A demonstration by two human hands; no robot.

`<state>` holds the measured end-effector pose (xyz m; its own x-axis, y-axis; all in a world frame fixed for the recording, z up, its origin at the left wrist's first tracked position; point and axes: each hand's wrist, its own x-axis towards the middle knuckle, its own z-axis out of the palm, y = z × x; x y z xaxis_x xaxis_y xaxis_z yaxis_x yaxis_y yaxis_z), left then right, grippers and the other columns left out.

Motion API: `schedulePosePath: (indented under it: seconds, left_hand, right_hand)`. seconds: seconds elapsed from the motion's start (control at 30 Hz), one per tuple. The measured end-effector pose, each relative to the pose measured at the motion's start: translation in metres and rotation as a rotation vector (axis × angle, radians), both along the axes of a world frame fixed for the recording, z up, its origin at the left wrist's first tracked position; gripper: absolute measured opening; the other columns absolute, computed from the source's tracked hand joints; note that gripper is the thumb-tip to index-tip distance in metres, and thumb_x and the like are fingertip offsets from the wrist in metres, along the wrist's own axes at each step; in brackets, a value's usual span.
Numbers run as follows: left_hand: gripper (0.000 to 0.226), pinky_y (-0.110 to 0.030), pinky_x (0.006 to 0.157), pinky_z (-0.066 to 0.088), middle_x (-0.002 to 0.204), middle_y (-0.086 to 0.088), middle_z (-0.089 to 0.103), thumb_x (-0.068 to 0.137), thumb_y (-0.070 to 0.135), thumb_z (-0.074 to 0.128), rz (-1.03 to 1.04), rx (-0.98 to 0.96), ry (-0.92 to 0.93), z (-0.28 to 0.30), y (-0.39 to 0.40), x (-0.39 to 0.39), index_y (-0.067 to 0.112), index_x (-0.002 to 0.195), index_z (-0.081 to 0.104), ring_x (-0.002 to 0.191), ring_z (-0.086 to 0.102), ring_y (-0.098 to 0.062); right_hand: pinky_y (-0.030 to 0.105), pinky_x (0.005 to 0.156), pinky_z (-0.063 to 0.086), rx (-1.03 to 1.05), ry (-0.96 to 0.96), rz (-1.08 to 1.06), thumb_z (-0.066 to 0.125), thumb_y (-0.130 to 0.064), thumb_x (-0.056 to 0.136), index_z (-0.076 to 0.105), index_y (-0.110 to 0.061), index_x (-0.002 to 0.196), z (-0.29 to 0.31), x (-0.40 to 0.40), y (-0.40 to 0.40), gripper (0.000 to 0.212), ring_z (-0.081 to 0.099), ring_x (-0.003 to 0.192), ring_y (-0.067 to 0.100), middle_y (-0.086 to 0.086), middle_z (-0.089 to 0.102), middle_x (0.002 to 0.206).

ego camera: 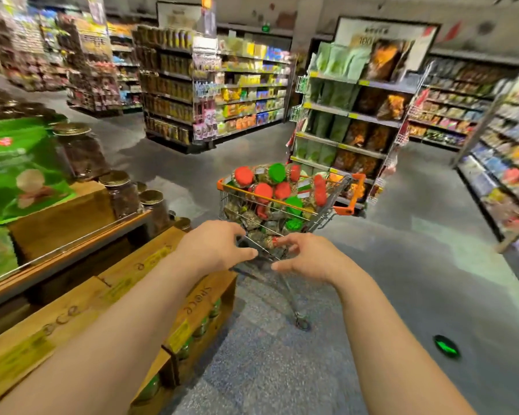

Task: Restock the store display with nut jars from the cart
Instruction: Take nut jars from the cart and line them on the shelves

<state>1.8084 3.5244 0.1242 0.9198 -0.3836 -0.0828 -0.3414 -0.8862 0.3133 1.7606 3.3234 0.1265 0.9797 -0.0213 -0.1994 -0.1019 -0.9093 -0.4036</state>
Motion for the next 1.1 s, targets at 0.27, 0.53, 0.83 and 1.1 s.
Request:
schedulePosePath:
  seconds: [0.27, 0.53, 0.83, 1.1]
  left_hand:
    - [0.058, -0.039, 0.092, 0.056, 0.136, 0.005, 0.064, 0.089, 0.068, 0.061, -0.036, 0.034, -0.003, -0.002, -0.074, 0.071, 0.039, 0.139, 0.058, 0.111, 0.063, -0.018]
    - [0.067, -0.041, 0.095, 0.055, 0.140, 0.002, 0.061, 0.084, 0.067, 0.069, -0.061, 0.090, -0.027, -0.013, -0.100, 0.184, 0.037, 0.143, 0.055, 0.124, 0.059, -0.021]
    - [0.073, -0.041, 0.094, 0.055, 0.133, 0.001, 0.065, 0.083, 0.059, 0.074, -0.116, 0.120, -0.095, 0.005, -0.133, 0.362, 0.030, 0.146, 0.052, 0.122, 0.060, -0.023]
    - [0.066, -0.037, 0.084, 0.054, 0.125, 0.001, 0.068, 0.085, 0.053, 0.075, -0.133, 0.119, -0.131, -0.005, -0.164, 0.480, 0.033, 0.145, 0.054, 0.115, 0.062, -0.022]
  right_hand:
    - [0.031, 0.102, 0.044, 0.086, 0.003, -0.066, 0.081, -0.046, 0.083, 0.051, -0.030, 0.146, -0.015, 0.055, -0.085, 0.072, 0.056, 0.129, 0.020, 0.003, 0.057, 0.144]
    - [0.031, 0.103, 0.043, 0.135, -0.014, -0.084, 0.080, -0.045, 0.084, 0.048, -0.029, 0.149, -0.038, 0.158, -0.106, 0.075, 0.052, 0.134, 0.020, 0.001, 0.052, 0.150]
    - [0.035, 0.106, 0.044, 0.138, -0.086, -0.160, 0.079, -0.047, 0.085, 0.045, -0.027, 0.151, -0.011, 0.324, -0.142, 0.076, 0.050, 0.135, 0.024, 0.004, 0.050, 0.152]
    - [0.038, 0.111, 0.042, 0.288, -0.053, -0.255, 0.083, -0.044, 0.081, 0.035, -0.028, 0.156, -0.039, 0.439, -0.179, 0.091, 0.046, 0.139, 0.026, 0.004, 0.042, 0.158]
